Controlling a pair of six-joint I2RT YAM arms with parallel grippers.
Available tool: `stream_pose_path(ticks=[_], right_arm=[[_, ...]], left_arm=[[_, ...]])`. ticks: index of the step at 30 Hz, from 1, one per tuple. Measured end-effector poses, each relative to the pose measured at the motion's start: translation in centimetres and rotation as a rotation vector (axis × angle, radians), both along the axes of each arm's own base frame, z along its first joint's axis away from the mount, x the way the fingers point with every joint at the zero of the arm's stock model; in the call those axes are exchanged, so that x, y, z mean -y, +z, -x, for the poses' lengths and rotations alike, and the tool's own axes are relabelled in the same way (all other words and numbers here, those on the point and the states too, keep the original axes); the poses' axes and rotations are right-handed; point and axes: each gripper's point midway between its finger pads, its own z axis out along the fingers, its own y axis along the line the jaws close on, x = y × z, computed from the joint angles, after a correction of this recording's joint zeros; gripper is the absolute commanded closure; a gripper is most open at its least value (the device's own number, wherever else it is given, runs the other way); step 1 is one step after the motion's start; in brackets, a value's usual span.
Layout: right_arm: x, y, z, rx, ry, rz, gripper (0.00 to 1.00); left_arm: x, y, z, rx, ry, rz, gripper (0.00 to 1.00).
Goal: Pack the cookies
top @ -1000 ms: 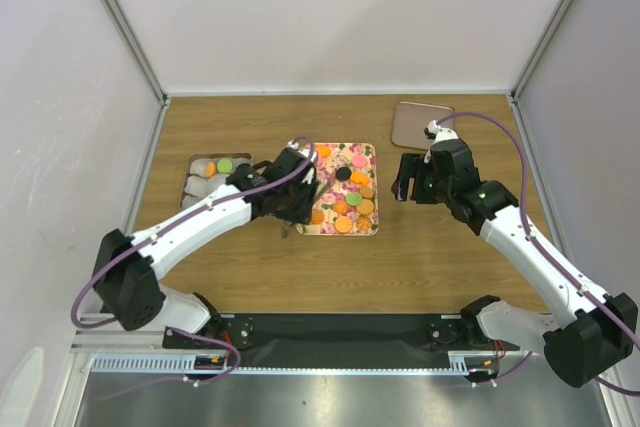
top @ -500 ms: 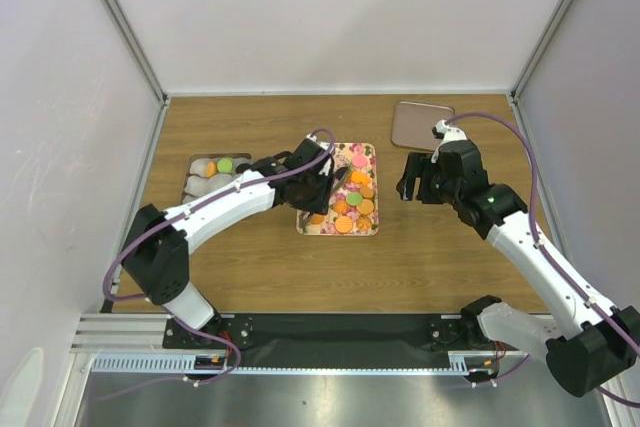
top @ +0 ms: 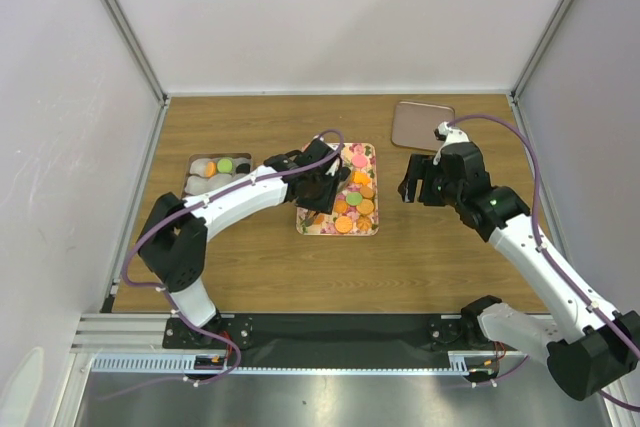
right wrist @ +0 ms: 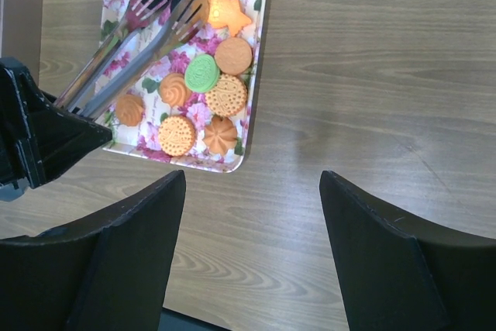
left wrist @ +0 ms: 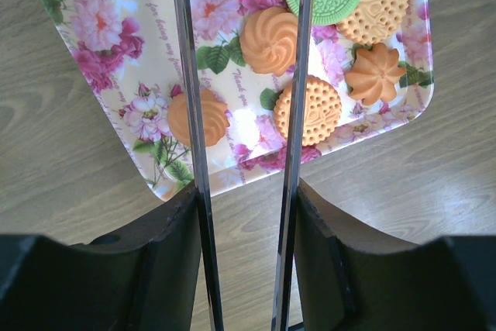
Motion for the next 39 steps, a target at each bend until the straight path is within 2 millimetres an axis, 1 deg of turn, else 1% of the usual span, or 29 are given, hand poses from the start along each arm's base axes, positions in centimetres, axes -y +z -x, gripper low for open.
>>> stream_pose_path(ticks=[7,16,20,30,34,39], right_arm=[[0.0,-1.0,0.5,-0.023,0.004,0.003,0.23],[0.0,-1.0,0.5,-0.023,0.005,0.002,0.24],[0.0,-1.0,0.5,-0.023,0.005,0.001,0.24],[0.0,-1.0,0.5,-0.023,0.005,0.000,0.24],[0.0,-1.0,0.5,-0.024,0.008,-0.001,0.24],[-0.1,-0.9,0.5,-0.022,0.011,-0.006,0.24]], left_arm=[[0.1,-0.1,-0.1,0.001,0.000,0.002,0.51],[0.2,-0.6,-0.2,-0.007,0.003,-0.003,0.53],[0.3,-0.6,-0.2,-0.007,0.007,-0.001,0.57],[0.1,-0.5,-0.3,-0.007,0.011,-0.003,0.58],[-0.2,0.2,-0.2,0.006,0.017,-0.004,0.58],[-0.8,2.1,-0.1,0.048,0.026,0.012,0.59]])
